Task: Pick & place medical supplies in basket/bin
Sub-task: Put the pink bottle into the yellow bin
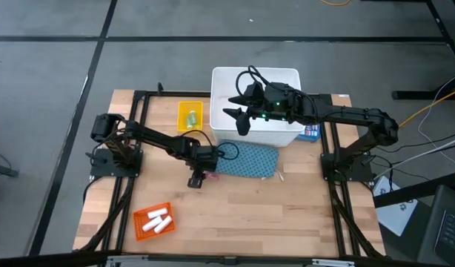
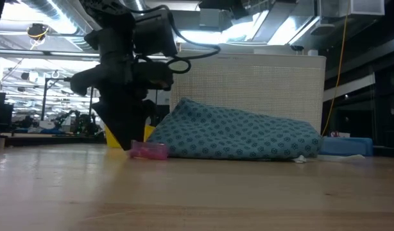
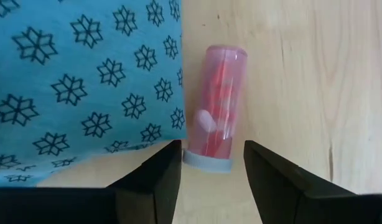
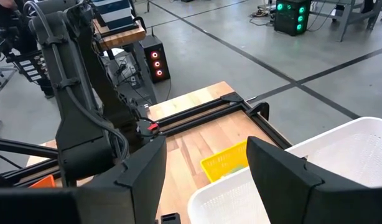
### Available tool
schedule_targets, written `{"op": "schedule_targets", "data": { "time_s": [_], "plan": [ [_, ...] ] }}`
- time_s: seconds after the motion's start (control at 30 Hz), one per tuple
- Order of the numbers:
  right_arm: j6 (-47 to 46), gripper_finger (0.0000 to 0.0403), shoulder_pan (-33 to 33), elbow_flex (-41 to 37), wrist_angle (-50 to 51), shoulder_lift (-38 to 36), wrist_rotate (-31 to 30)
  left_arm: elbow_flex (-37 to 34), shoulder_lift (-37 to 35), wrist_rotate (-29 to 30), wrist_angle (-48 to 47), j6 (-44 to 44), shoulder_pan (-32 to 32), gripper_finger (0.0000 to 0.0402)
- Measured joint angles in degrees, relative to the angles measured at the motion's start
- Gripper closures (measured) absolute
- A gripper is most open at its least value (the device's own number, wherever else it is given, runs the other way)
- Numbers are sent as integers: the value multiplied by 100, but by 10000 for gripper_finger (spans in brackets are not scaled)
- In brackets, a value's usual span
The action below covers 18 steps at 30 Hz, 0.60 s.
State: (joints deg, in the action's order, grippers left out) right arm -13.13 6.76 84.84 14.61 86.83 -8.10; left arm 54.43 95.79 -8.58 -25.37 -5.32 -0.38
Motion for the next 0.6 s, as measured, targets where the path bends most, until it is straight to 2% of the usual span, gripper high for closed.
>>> {"op": "schedule_targets", "data": {
  "time_s": [0.33,0.6],
  "plan": [
    [9,179,0,0,0,0,2,0,-2,-9,-56,253,0,286],
    [9,179,0,0,0,0,17,0,-26,-30,-194,449,11,294]
  ]
}}
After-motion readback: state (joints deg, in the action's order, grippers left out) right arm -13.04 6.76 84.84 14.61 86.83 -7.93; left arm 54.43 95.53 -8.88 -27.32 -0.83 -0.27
